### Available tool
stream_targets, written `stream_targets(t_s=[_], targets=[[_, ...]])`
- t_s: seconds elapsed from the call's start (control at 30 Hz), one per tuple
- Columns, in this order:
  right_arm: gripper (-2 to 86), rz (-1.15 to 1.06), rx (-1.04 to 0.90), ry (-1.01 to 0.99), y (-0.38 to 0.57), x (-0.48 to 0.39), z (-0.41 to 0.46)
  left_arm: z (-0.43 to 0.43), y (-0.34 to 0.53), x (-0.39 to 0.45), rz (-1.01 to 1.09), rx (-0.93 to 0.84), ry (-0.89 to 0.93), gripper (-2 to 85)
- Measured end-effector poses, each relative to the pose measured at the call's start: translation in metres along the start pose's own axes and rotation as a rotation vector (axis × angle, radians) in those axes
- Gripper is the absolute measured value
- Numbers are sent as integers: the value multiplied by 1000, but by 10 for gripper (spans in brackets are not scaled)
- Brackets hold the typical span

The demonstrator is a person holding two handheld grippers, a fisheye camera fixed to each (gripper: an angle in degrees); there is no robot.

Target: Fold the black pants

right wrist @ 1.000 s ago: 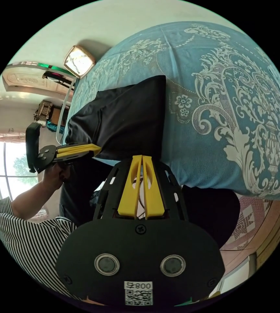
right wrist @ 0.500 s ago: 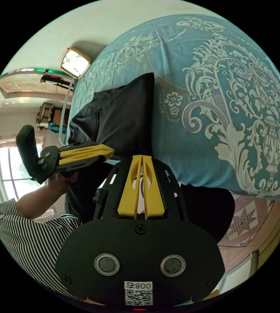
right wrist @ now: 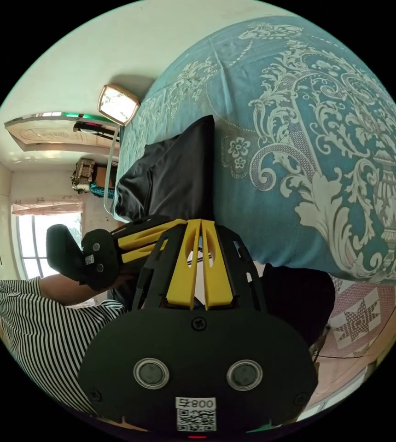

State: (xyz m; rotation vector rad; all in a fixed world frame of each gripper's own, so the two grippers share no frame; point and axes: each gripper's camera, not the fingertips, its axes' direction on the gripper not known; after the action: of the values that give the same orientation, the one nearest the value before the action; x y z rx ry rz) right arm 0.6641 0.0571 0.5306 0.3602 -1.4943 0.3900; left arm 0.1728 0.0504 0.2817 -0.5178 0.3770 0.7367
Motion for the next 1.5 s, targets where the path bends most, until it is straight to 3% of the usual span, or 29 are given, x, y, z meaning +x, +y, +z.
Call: stream_targets(t_s=[0.23,0.47,0.87,1.5], targets=[[30,9,56,-46,-36,15,-41,2,2,11,-71,47,75,57],[63,22,47,-71,-70,26,-47,12,1,40,13,45,-124,35],[89,38,42,-91,-141,46,-33,13,17,13,-64,66,94,12],[17,71,30,-216,-156,128,-25,-25,60,-3,37,149,190,10]])
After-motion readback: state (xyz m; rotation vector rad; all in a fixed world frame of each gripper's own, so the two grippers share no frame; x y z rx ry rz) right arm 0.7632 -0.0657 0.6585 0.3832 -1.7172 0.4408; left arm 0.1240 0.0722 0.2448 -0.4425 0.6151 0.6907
